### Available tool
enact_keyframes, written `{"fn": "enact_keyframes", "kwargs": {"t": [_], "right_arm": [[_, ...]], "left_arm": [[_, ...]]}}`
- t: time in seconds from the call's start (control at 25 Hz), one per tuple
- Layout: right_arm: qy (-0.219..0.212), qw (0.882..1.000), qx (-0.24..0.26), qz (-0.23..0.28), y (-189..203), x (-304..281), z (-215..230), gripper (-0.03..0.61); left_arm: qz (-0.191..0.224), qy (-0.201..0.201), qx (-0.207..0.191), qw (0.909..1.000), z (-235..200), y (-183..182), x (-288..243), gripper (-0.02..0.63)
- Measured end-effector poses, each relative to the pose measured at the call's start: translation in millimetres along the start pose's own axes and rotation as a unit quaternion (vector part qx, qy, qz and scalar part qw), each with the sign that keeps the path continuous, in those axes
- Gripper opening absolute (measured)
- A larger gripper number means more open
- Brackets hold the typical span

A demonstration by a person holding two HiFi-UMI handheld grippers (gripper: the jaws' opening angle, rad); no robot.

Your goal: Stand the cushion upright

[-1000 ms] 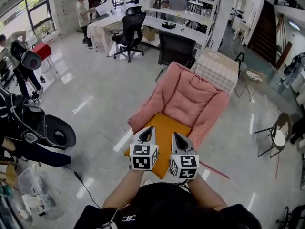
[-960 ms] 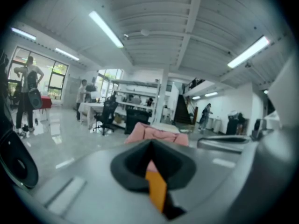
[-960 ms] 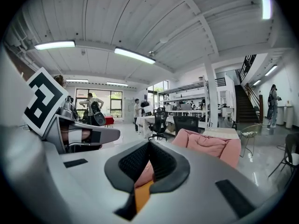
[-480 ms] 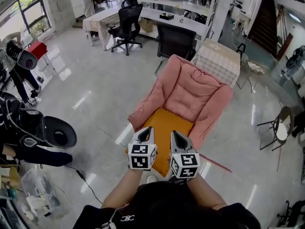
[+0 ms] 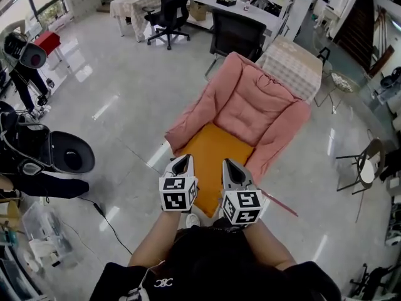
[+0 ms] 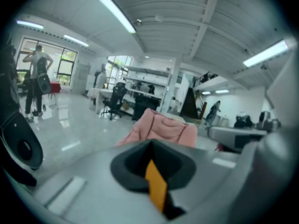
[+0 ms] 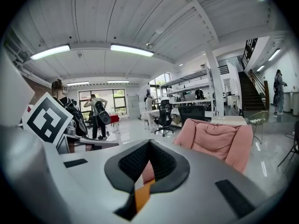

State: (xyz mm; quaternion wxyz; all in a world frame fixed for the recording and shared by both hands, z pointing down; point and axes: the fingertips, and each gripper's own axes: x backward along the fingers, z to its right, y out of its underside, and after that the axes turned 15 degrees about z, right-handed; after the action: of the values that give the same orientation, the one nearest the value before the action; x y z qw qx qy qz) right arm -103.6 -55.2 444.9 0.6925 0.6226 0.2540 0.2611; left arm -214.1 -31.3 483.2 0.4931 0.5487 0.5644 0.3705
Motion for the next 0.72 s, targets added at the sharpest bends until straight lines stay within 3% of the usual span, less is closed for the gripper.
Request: {"fn": "enact_keyframes", "kwargs": {"t": [0.28, 0.44, 0.64, 0.72], "right_arm": [[0.005, 0.999, 0.015, -0.035, 17, 9, 7, -0.009], [0.011, 0.998, 0.032, -0.053, 28, 11, 11, -0.009], [0.028, 0.995, 0.036, -0.085, 55, 19, 23, -0.009], [0.038, 0.994, 0.031, -0.095, 61, 22, 30, -0.009]], "left_arm": [[-0.046, -0.026, 0.058, 0.9969, -31, 55, -3, 0.003], [-0.082, -0.045, 0.113, 0.9892, -59, 99, -4, 0.089], [-0.143, -0.083, 0.168, 0.9720, -84, 168, 6, 0.140], [-0.159, -0.090, 0.225, 0.9571, -87, 195, 9, 0.173]]}}
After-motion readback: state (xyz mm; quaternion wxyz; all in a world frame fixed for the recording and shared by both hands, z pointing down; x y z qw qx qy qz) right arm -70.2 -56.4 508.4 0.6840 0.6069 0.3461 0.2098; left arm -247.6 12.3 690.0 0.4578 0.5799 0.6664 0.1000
